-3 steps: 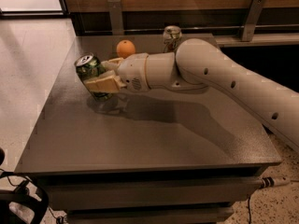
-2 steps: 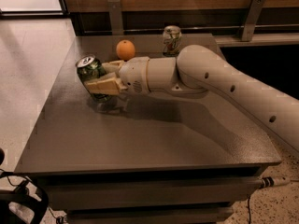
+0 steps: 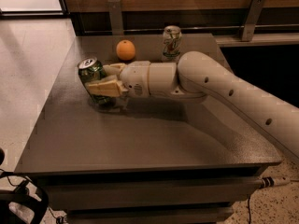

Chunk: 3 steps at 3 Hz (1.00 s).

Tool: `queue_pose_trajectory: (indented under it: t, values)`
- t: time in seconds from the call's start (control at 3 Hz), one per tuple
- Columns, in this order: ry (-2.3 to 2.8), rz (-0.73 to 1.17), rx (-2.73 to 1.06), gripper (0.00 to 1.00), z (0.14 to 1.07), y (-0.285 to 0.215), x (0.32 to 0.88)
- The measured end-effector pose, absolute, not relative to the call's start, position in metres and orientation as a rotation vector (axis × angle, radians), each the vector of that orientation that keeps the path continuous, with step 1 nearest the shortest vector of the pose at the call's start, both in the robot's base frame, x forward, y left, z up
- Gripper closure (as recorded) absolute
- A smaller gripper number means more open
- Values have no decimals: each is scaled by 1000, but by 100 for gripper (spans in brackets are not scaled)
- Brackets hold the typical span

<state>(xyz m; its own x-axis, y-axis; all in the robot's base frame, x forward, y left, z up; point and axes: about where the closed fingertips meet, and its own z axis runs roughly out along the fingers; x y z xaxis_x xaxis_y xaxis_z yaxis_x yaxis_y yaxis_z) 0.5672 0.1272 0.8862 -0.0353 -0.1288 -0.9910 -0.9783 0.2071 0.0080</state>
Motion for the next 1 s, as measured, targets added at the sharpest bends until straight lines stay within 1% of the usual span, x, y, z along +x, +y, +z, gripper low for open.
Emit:
queue_pose_trajectory:
  t: [0.67, 1.0]
  values:
    - [1378, 1042, -1114, 100, 879, 126, 570]
    - [1376, 1044, -1118, 82, 880, 129, 569]
